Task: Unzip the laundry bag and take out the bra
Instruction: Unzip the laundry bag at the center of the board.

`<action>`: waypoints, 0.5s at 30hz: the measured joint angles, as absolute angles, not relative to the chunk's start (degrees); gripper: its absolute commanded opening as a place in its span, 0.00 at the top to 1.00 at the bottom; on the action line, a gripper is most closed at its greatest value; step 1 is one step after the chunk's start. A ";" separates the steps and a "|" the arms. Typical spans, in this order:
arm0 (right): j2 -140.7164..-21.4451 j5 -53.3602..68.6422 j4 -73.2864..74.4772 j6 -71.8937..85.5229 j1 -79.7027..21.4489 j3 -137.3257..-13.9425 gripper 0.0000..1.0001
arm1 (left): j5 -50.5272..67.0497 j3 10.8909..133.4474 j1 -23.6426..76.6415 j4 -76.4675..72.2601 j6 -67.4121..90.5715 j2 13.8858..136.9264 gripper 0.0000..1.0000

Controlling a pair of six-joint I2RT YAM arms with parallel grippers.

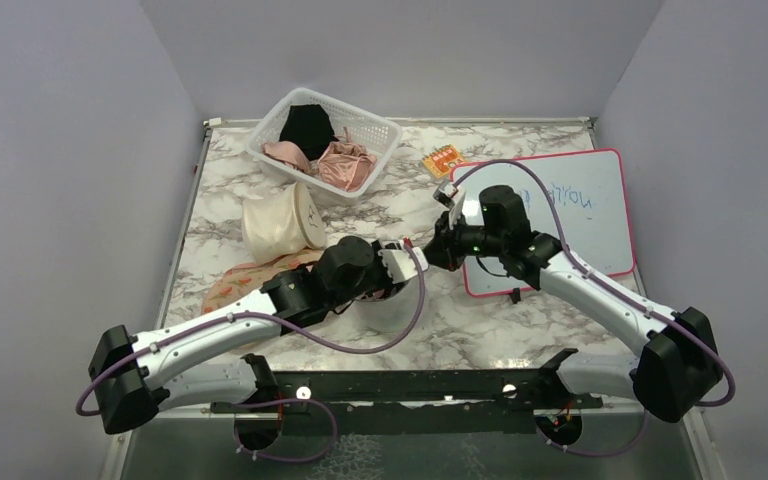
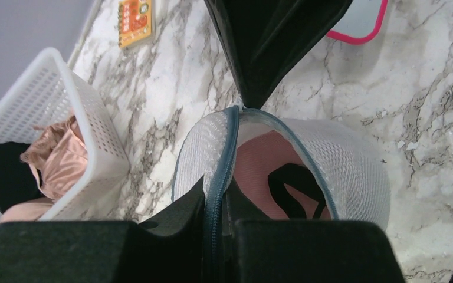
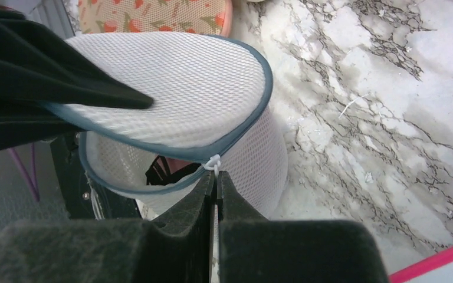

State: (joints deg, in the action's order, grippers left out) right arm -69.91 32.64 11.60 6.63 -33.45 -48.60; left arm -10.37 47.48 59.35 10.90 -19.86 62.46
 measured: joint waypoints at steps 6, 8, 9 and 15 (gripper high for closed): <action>-74.91 33.87 8.88 7.05 -33.41 -49.74 0.99 | -6.79 46.04 59.37 7.03 -22.57 57.19 1.00; -77.21 34.59 8.23 7.25 -33.41 -51.07 0.99 | -5.74 46.04 59.37 5.56 -22.22 57.23 1.00; -78.19 35.07 7.68 7.35 -33.41 -51.55 0.99 | -5.43 46.04 59.35 5.10 -21.80 57.47 1.00; -81.56 36.42 2.07 8.73 -33.26 -51.86 0.99 | -4.36 46.04 59.33 2.52 -18.83 58.70 1.00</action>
State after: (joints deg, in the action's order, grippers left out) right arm -81.56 36.42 2.07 8.73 -33.26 -51.86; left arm -4.36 46.04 59.33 2.52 -18.83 58.70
